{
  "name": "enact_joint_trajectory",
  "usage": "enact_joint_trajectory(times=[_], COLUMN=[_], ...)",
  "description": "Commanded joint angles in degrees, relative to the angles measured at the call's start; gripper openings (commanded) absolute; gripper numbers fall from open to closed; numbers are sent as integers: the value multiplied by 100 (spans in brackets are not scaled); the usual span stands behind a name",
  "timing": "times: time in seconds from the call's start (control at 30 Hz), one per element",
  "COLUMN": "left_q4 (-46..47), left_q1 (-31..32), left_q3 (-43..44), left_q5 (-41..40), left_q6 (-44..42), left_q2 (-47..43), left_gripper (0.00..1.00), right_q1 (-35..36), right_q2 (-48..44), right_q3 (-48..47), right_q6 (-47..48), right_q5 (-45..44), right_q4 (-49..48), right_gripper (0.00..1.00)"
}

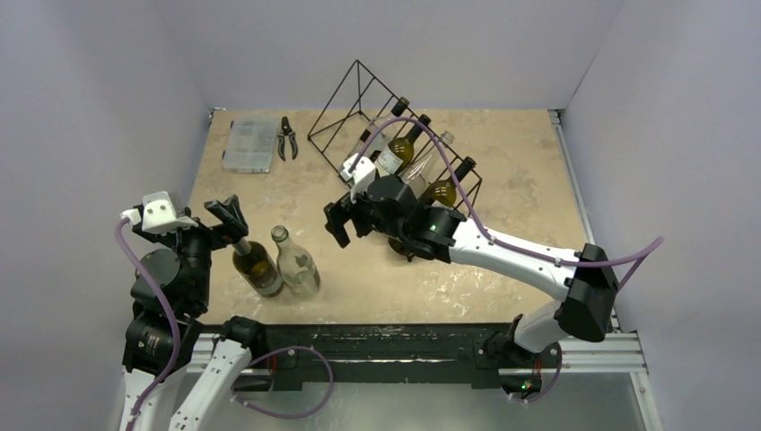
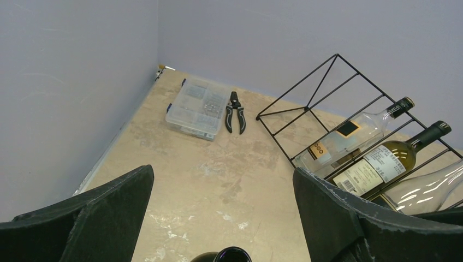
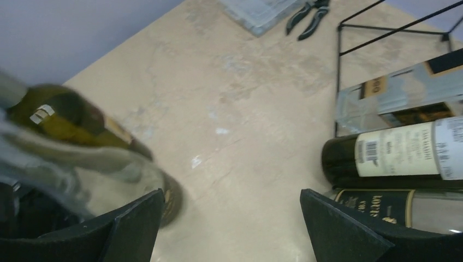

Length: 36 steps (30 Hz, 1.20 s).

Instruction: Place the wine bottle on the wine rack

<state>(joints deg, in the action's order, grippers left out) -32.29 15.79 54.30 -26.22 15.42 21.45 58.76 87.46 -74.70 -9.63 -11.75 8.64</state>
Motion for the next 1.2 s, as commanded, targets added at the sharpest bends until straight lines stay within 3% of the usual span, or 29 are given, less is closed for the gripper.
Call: enact_joint_trajectory(times=[0.0, 0.27, 0.57, 0.77, 0.9, 1.17], left_q4=[81, 73, 78, 74, 83, 87], left_q1=[-49, -96, -182, -197, -217, -217], left_q3=[134, 136, 118, 125, 115, 99], left_q5=[-35, -81, -4, -13, 20, 4], left_q6=[-13, -30, 4, 5, 25, 37], left_q2=[8, 58, 122, 182, 183, 75], left_gripper=[100, 100, 100, 100, 100, 100], right_q1=[211, 676, 892, 1117, 1240, 1413], right_q2=[-679, -1341, -908, -173, 182, 784], right_q3=[496, 1154, 1183, 556, 312, -23], right_q6=[-75, -98, -685, -935, -952, -997], right_q5=[970, 1722, 1212, 833, 619, -54], right_q4=[-969, -2067, -3151, -2801, -2631, -2322], right_gripper=[99, 99, 99, 99, 91, 86])
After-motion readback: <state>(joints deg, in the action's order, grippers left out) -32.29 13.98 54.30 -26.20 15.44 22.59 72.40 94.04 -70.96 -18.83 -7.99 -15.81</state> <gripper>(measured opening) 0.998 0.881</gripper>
